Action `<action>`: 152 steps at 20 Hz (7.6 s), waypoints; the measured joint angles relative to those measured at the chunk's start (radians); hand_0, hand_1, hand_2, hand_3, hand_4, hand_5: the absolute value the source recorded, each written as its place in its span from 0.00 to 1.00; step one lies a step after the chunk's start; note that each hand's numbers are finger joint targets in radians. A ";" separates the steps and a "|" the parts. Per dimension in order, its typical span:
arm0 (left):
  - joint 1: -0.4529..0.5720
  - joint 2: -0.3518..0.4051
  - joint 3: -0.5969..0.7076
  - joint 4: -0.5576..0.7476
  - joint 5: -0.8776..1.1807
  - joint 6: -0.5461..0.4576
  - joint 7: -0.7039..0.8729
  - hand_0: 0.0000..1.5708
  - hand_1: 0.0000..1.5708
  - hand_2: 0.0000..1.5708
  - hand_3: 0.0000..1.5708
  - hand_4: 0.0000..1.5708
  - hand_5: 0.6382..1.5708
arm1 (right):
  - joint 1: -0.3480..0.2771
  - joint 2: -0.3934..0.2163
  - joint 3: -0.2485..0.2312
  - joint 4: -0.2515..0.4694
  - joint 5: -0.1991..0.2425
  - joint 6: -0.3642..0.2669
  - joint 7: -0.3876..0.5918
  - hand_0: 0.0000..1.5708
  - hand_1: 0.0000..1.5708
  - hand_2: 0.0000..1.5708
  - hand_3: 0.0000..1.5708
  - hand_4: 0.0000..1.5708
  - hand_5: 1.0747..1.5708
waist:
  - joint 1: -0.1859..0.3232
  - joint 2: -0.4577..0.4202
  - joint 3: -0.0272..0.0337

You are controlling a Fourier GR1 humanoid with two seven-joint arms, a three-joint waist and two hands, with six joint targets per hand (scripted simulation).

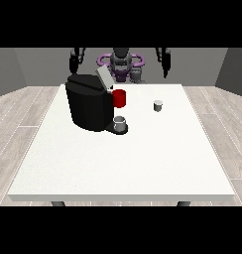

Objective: Insert the coffee pod into the coffee machine and close the lid

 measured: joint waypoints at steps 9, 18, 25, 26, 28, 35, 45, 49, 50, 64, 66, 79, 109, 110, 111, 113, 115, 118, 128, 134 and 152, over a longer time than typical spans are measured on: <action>0.002 0.174 -0.021 0.002 -0.125 -0.116 -0.119 0.00 0.00 0.00 0.00 0.00 1.00 | -0.025 0.038 -0.026 0.035 0.047 -0.091 -0.032 0.00 0.00 0.00 0.00 0.00 1.00 | -0.010 0.017 -0.0064; -0.175 0.334 0.053 0.182 -0.217 -0.184 -0.093 0.00 0.00 0.00 0.00 0.00 1.00 | -0.095 0.065 0.023 -0.002 0.138 -0.160 -0.021 0.00 0.00 0.00 0.00 0.00 1.00 | -0.116 0.114 -0.0074; -0.292 0.390 0.055 0.340 -0.309 -0.206 -0.097 0.00 0.00 0.00 0.00 0.00 1.00 | -0.154 0.100 0.048 -0.002 0.151 -0.172 -0.013 0.00 0.00 0.00 0.00 0.00 1.00 | -0.162 0.193 -0.0073; -0.307 0.391 0.050 0.361 -0.324 -0.204 -0.100 0.00 0.00 0.00 0.00 0.00 1.00 | -0.160 0.106 0.055 0.005 0.162 -0.180 -0.006 0.00 0.00 0.00 0.00 0.00 1.00 | -0.163 0.202 -0.0076; -0.335 0.384 0.041 0.407 -0.352 -0.203 -0.102 0.00 0.00 0.00 0.00 0.00 1.00 | -0.179 0.112 0.058 0.021 0.176 -0.191 0.008 0.00 0.00 0.00 0.00 0.00 1.00 | -0.162 0.214 -0.0075; -0.409 0.374 0.021 0.546 -0.466 -0.142 -0.156 0.31 0.31 0.46 0.31 0.00 1.00 | -0.220 0.123 0.058 0.068 0.151 -0.194 0.028 0.00 0.00 0.00 0.00 0.00 1.00 | -0.161 0.250 -0.0074; -0.476 0.318 -0.048 0.642 -0.650 0.008 -0.208 0.59 0.59 0.65 0.54 0.26 1.00 | -0.265 0.108 0.030 0.174 0.141 -0.178 0.006 0.00 0.00 0.00 0.00 0.00 1.00 | -0.145 0.244 -0.0073; -0.501 0.329 -0.081 0.689 -0.725 0.013 -0.206 0.56 0.56 0.65 0.56 0.22 1.00 | -0.276 0.113 0.036 0.201 0.145 -0.181 0.009 0.00 0.00 0.00 0.00 0.00 1.00 | -0.148 0.241 -0.0073; -0.502 0.329 -0.090 0.700 -0.742 0.008 -0.198 0.58 0.58 0.66 0.57 0.21 1.00 | -0.276 0.112 0.036 0.206 0.140 -0.172 0.000 0.00 0.00 0.00 0.00 0.00 1.00 | -0.153 0.239 -0.0071; -0.571 0.314 -0.102 0.857 -0.872 -0.013 -0.253 0.81 0.81 0.83 0.79 0.32 1.00 | -0.263 0.115 0.025 0.282 0.143 -0.192 -0.021 0.00 0.00 0.00 0.00 0.00 1.00 | -0.144 0.198 -0.0063; -0.582 0.293 -0.092 0.854 -0.861 -0.022 -0.262 0.90 0.90 0.89 0.85 0.31 1.00 | -0.267 0.102 0.014 0.295 0.152 -0.202 -0.006 0.00 0.00 0.00 0.00 0.00 1.00 | -0.138 0.185 -0.0067; -0.729 0.236 -0.042 0.775 -0.782 -0.262 -0.217 0.89 0.89 0.89 0.85 0.38 1.00 | -0.250 0.090 -0.013 0.424 0.175 -0.222 -0.052 0.00 0.00 0.00 0.00 0.00 1.00 | -0.107 0.087 -0.0069; -1.163 0.342 0.155 0.838 -0.721 -0.423 -0.047 0.80 0.80 0.83 0.79 0.31 1.00 | -0.415 0.080 -0.008 0.247 0.156 -0.191 0.036 0.00 0.00 0.00 0.00 0.00 1.00 | -0.310 0.232 -0.0072; -1.171 0.342 0.155 0.840 -0.722 -0.421 -0.048 0.78 0.78 0.82 0.79 0.31 1.00 | -0.427 0.075 -0.015 0.246 0.152 -0.188 0.034 0.00 0.00 0.00 0.00 0.00 1.00 | -0.310 0.245 -0.0070; -1.181 0.348 0.156 0.842 -0.723 -0.422 -0.053 0.76 0.76 0.82 0.79 0.31 1.00 | -0.432 0.070 -0.021 0.248 0.150 -0.188 0.024 0.00 0.00 0.00 0.00 0.00 1.00 | -0.313 0.262 -0.0071; -1.193 0.350 0.154 0.852 -0.729 -0.418 -0.054 0.76 0.76 0.81 0.78 0.30 1.00 | -0.438 0.080 -0.012 0.243 0.163 -0.201 0.029 0.00 0.00 0.00 0.00 0.09 1.00 | -0.318 0.276 -0.0070; -1.210 0.363 0.156 0.859 -0.735 -0.415 -0.062 0.75 0.75 0.79 0.77 0.30 1.00 | -0.450 0.075 -0.015 0.239 0.160 -0.197 0.025 0.00 0.00 0.00 0.00 0.06 1.00 | -0.325 0.300 -0.0070; -1.217 0.343 0.146 0.860 -0.740 -0.416 -0.056 0.79 0.79 0.82 0.79 0.28 1.00 | -0.461 0.073 -0.032 0.258 0.154 -0.204 0.021 0.00 0.00 0.00 0.00 0.00 1.00 | -0.312 0.303 -0.0068; -1.214 0.333 0.149 0.886 -0.744 -0.408 -0.078 0.76 0.76 0.80 0.76 0.27 1.00 | -0.452 0.054 -0.059 0.277 0.140 -0.196 -0.006 0.00 0.00 0.00 0.00 0.07 1.00 | -0.305 0.320 -0.0070; -1.228 0.321 0.144 0.896 -0.759 -0.390 -0.068 0.78 0.78 0.80 0.76 0.26 1.00 | -0.461 0.063 -0.052 0.282 0.147 -0.204 0.009 0.00 0.00 0.00 0.00 0.00 1.00 | -0.310 0.316 -0.0076; -1.268 0.366 0.117 0.905 -0.826 -0.330 -0.122 0.75 0.75 0.76 0.68 0.00 1.00 | -0.496 0.057 -0.064 0.286 0.150 -0.216 0.006 0.00 0.00 0.00 0.00 0.00 1.00 | -0.320 0.353 -0.0072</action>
